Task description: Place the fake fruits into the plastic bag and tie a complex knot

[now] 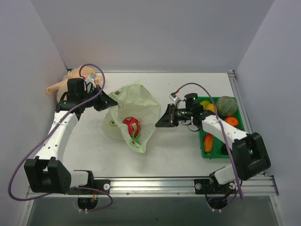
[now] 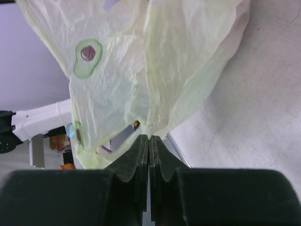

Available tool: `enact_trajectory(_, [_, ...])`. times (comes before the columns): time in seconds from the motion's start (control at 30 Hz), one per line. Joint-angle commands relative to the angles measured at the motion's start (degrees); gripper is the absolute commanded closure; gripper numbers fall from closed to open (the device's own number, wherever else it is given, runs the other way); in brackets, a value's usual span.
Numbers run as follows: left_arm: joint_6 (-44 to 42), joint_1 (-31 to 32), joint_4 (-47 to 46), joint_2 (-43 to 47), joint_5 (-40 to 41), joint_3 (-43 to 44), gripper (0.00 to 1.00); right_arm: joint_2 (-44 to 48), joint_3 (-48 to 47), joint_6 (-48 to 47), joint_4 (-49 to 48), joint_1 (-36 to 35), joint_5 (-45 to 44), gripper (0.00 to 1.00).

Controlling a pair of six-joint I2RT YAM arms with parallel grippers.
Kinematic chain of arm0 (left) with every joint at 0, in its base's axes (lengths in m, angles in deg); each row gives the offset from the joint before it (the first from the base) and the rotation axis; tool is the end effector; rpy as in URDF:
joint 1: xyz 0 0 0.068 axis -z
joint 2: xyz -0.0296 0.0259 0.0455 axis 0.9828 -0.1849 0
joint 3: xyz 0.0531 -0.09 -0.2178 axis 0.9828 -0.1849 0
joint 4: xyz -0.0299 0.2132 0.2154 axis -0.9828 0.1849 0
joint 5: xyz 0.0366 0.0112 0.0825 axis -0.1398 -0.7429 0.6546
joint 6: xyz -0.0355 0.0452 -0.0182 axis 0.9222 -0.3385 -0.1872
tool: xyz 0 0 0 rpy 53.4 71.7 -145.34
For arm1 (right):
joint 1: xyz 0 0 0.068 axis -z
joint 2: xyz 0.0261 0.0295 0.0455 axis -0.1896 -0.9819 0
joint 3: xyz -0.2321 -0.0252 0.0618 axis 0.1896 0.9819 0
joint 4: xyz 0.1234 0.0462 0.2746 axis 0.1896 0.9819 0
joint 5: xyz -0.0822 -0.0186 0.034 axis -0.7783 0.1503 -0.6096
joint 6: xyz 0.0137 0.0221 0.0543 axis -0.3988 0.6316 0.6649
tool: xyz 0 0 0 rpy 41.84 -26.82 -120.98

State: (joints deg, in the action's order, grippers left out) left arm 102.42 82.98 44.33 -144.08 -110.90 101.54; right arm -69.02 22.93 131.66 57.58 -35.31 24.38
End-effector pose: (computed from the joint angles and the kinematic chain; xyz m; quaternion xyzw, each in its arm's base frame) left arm 0.3369 -0.0472 0.2892 -0.1355 0.8554 -0.4066 0.2909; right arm 0.3118 0.1826 0.1856 -0.1439 0.7617 0.6041 0.1849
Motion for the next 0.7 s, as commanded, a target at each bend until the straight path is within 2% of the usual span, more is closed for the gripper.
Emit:
enact_trajectory(0.0, [-2.16, -0.30, 0.30, 1.51, 2.81, 6.13, 0.99, 9.00, -3.49, -9.69, 10.22, 1.97, 5.12, 1.00])
enact_trajectory(0.17, [0.13, -0.04, 0.22, 4.23, 2.90, 5.53, 0.98, 11.74, -5.78, -12.13, 15.13, 1.97, 5.05, 1.00])
enact_trajectory(0.3, [1.44, 0.31, -0.22, 4.85, 1.77, -0.17, 0.96, 10.51, -6.04, -16.44, 19.96, 2.85, 2.85, 1.00])
enact_trajectory(0.33, [1.80, 0.40, -1.27, 4.68, 1.41, -0.97, 0.96, 10.07, -7.27, -18.46, 23.89, 3.11, 2.06, 0.97])
enact_trajectory(0.37, [2.06, 0.66, -1.63, 4.50, 1.32, -1.67, 0.96, 10.07, -7.89, -20.13, 25.58, 3.46, 1.44, 0.91])
enact_trajectory(0.4, [2.67, 1.10, -2.15, 4.32, 1.06, -2.12, 0.96, 9.89, -8.59, -23.89, 29.26, 4.25, -0.74, 0.80])
enact_trajectory(0.43, [3.03, 1.28, -3.38, 3.89, 0.88, -2.64, 0.96, 9.63, -9.73, -25.93, 31.55, 6.08, -1.54, 0.59])
enact_trajectory(0.53, [3.30, 2.07, -4.70, 2.48, 0.97, -1.34, 0.95, 9.54, -15.35, -34.10, 41.31, 10.57, -4.97, 0.26])
enact_trajectory(0.6, [3.38, 2.25, -5.06, 1.69, 0.79, -0.54, 0.95, 10.15, -19.83, -38.76, 45.79, 14.96, -8.04, 0.18])
enact_trajectory(0.67, [3.38, 2.42, -5.67, 0.98, 0.70, 0.25, 0.95, 11.20, -23.16, -44.83, 51.42, 18.73, -16.02, 0.14])
